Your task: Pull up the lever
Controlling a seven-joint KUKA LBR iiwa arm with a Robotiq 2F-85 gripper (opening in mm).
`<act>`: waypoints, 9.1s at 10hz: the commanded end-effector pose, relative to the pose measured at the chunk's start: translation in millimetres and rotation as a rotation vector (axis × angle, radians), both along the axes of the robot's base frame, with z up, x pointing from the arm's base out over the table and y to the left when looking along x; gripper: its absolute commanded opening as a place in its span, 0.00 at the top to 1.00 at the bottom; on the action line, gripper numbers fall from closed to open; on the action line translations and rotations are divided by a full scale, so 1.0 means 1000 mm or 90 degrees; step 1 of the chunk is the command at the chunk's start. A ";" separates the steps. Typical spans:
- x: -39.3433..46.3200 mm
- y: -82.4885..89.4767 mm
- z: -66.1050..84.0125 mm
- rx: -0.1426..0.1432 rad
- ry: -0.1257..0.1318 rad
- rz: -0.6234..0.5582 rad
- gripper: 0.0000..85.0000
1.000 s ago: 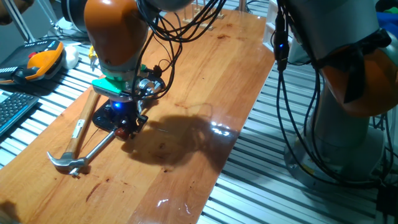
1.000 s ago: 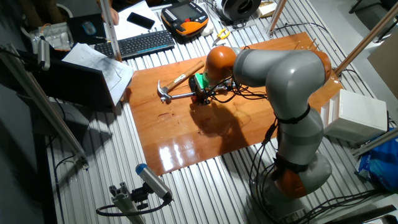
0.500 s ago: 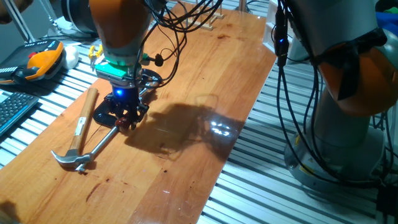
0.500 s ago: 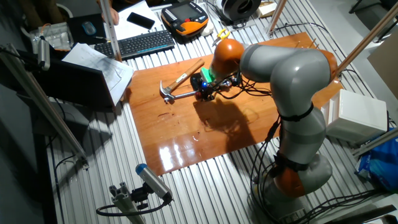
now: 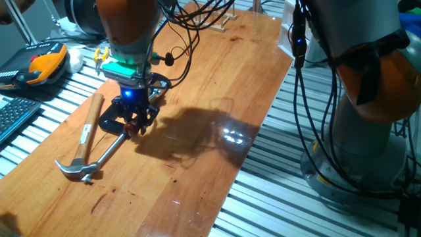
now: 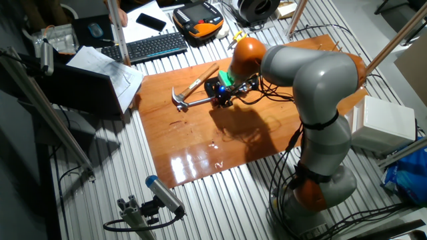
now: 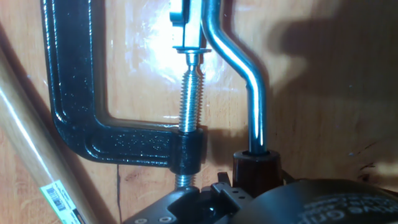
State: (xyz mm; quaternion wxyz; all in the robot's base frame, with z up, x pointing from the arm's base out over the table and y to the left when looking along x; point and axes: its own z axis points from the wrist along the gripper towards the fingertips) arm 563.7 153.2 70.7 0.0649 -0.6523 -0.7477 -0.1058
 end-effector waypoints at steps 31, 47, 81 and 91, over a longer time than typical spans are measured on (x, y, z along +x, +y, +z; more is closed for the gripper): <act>0.0010 0.001 0.008 -0.093 -0.031 0.029 1.00; 0.0119 -0.058 0.095 -0.025 0.050 0.030 1.00; -0.0050 -0.047 0.102 -0.013 0.027 -0.019 0.20; -0.0039 -0.049 0.103 -0.025 0.023 0.016 0.00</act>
